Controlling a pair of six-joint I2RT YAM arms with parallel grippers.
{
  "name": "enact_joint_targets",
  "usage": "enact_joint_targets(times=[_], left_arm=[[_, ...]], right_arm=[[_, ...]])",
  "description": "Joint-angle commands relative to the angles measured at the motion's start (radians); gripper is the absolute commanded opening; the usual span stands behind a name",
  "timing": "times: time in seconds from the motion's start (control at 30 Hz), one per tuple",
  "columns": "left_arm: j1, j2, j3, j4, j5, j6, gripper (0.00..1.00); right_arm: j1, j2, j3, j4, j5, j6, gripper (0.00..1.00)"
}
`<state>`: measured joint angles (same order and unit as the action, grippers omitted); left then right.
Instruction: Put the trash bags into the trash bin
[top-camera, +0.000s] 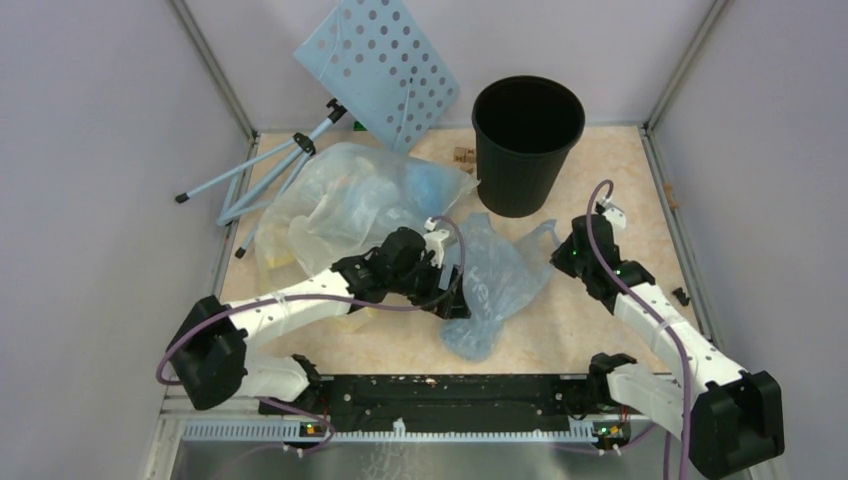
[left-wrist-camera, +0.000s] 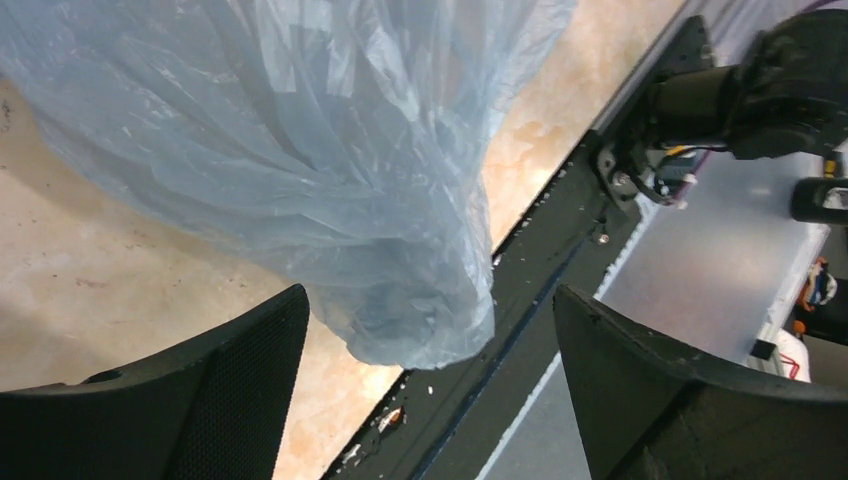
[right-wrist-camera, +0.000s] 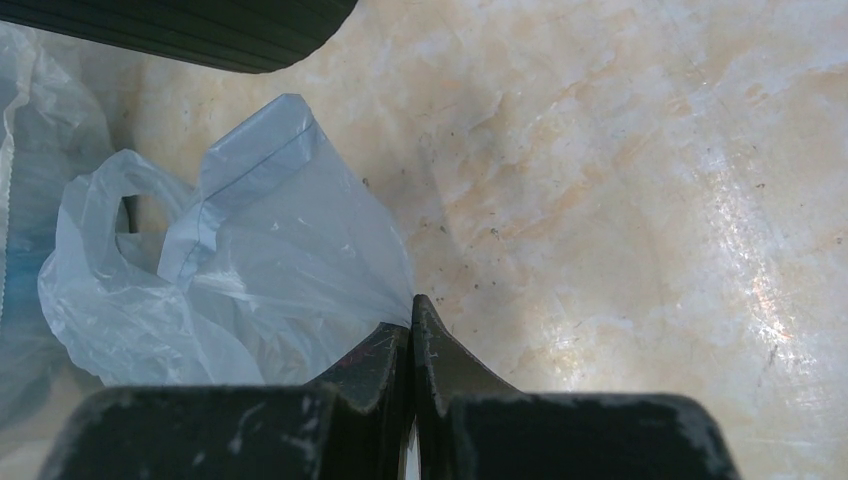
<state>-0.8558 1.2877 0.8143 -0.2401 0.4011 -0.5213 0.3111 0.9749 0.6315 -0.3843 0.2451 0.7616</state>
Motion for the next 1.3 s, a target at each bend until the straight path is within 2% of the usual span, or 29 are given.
enact_joint_targets(times=[0.0, 0.03, 0.13, 0.2, 0.27, 0.3, 0.47, 0.63, 0.8, 0.97, 1.03, 1.17, 1.27], left_arm=[[-0.052, 0.086, 0.036, 0.035, -0.105, -0.012, 0.91], [-0.064, 0.109, 0.047, 0.03, -0.133, -0.003, 0.86], [-0.074, 0.169, 0.064, 0.025, -0.16, 0.007, 0.6], [-0.074, 0.196, 0.061, 0.023, -0.169, 0.004, 0.36], [-0.063, 0.197, 0.053, -0.009, -0.23, -0.022, 0.06], [-0.043, 0.184, 0.037, -0.016, -0.253, -0.041, 0.0], [0.172, 0.027, -0.179, 0.102, -0.13, -0.1, 0.0], [0.319, -0.121, -0.309, 0.091, -0.132, -0.135, 0.0], [0.409, -0.203, -0.356, 0.044, -0.152, -0.127, 0.0], [0.454, -0.189, -0.317, -0.003, -0.121, -0.043, 0.0], [0.454, -0.168, -0.281, -0.021, -0.076, 0.02, 0.09], [0.453, -0.154, -0.219, -0.059, -0.031, 0.063, 0.48], [0.441, -0.195, -0.171, -0.074, -0.031, 0.068, 0.71]], right_arm=[[-0.005, -0.03, 0.002, 0.027, -0.012, -0.006, 0.0], [-0.004, -0.033, 0.001, 0.025, -0.009, -0.007, 0.0], [-0.005, -0.042, -0.001, 0.012, 0.001, -0.014, 0.0], [-0.005, -0.051, 0.002, -0.006, 0.026, -0.022, 0.0], [-0.006, -0.062, 0.015, -0.034, 0.075, -0.039, 0.0], [-0.006, -0.069, 0.024, -0.049, 0.105, -0.046, 0.0], [-0.023, -0.071, 0.107, -0.16, 0.256, -0.073, 0.0], [-0.098, -0.074, 0.136, -0.196, 0.288, -0.091, 0.0], [-0.191, -0.066, 0.127, -0.239, 0.272, -0.043, 0.0], [-0.211, -0.115, 0.076, -0.186, 0.184, -0.062, 0.0], [-0.211, -0.124, 0.062, -0.149, 0.097, -0.107, 0.0], [-0.21, -0.134, 0.044, -0.088, -0.093, -0.192, 0.01], [-0.21, -0.121, 0.044, -0.093, -0.176, -0.202, 0.05]])
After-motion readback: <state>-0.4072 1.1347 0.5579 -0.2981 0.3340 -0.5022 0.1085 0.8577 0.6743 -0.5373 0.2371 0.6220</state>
